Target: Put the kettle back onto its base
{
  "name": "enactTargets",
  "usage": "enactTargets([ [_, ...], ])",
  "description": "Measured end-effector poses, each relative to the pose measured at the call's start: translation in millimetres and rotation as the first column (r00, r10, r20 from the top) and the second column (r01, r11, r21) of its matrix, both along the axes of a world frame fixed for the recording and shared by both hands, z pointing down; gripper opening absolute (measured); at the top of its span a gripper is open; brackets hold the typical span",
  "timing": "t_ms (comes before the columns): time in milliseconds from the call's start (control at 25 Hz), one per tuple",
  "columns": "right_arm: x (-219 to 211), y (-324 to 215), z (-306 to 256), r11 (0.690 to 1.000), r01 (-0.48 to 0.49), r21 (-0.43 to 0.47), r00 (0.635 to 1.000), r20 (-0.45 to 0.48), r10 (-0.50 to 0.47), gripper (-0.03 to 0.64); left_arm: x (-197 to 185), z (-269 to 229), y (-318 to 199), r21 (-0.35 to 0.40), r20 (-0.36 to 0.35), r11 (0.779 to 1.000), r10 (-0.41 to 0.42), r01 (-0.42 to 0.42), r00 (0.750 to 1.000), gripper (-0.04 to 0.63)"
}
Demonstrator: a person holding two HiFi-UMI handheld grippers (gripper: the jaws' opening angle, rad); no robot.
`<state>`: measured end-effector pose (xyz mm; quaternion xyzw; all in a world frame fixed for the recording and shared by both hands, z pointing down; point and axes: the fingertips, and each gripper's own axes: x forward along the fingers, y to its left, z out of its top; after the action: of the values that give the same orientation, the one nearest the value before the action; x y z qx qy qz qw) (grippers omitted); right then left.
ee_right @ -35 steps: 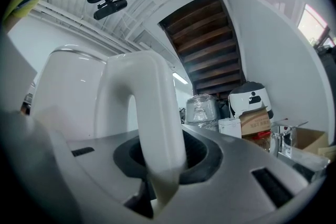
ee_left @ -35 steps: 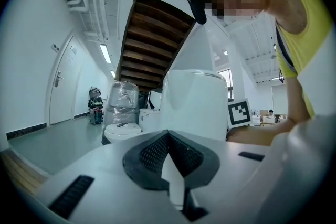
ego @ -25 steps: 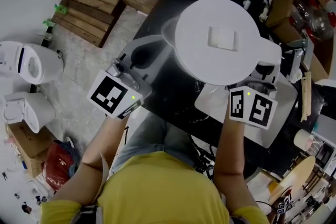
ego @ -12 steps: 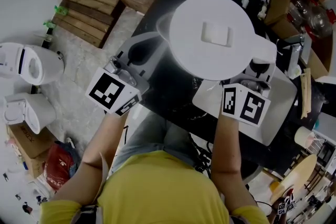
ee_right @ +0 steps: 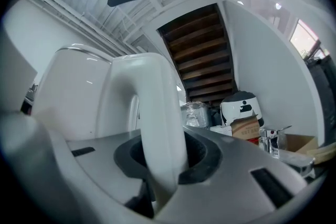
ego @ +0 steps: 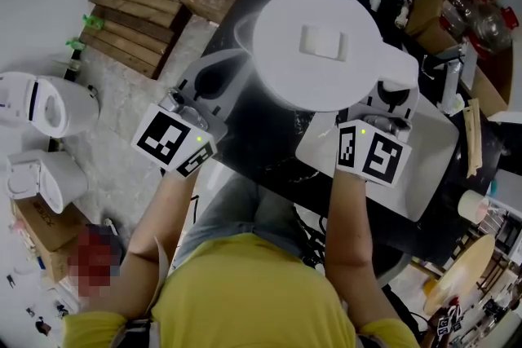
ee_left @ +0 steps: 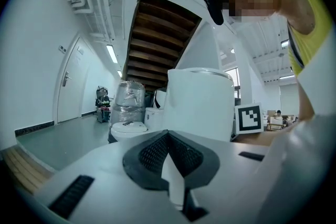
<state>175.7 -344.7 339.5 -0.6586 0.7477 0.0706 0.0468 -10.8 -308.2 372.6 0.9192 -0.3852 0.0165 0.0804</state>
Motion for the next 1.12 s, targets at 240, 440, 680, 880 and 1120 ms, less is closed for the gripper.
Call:
enactTargets([
  [240, 0, -6, 0, 1.0, 0.008, 0.017, 1.0, 0.01, -0.008, 0.072, 2, -1, 2, 0.001, -0.016, 1.0, 0.007, -0.007, 1.0, 0.005],
  [440, -4, -1, -2, 0.999, 0.021, 0.039, 1.0, -0.018, -0.02, 0.069, -1, 1, 3, -0.007, -0.021, 1.0, 0.003, -0.003, 1.0, 0.005],
  [680, -1, 2, 12, 0.999, -0.031, -0.021, 1.0, 0.002, 0.031, 0.073, 0, 1, 4, -0.008, -0.022, 1.0, 0.006, -0.006, 1.0, 0.005],
  [880, -6, 0, 12, 1.0, -0.016, -0.019, 1.0, -0.022, 0.015, 0.072, -1, 0, 4, -0.006, -0.023, 1.0, 0.017, -0.017, 1.0, 0.005],
  [1120, -7, -1, 14, 0.999, -0.02, -0.035, 0.999, -0.05, 0.018, 0.063, -1, 2, 6, -0.015, -0.035, 1.0, 0.017, -0.017, 0.999, 0.005],
])
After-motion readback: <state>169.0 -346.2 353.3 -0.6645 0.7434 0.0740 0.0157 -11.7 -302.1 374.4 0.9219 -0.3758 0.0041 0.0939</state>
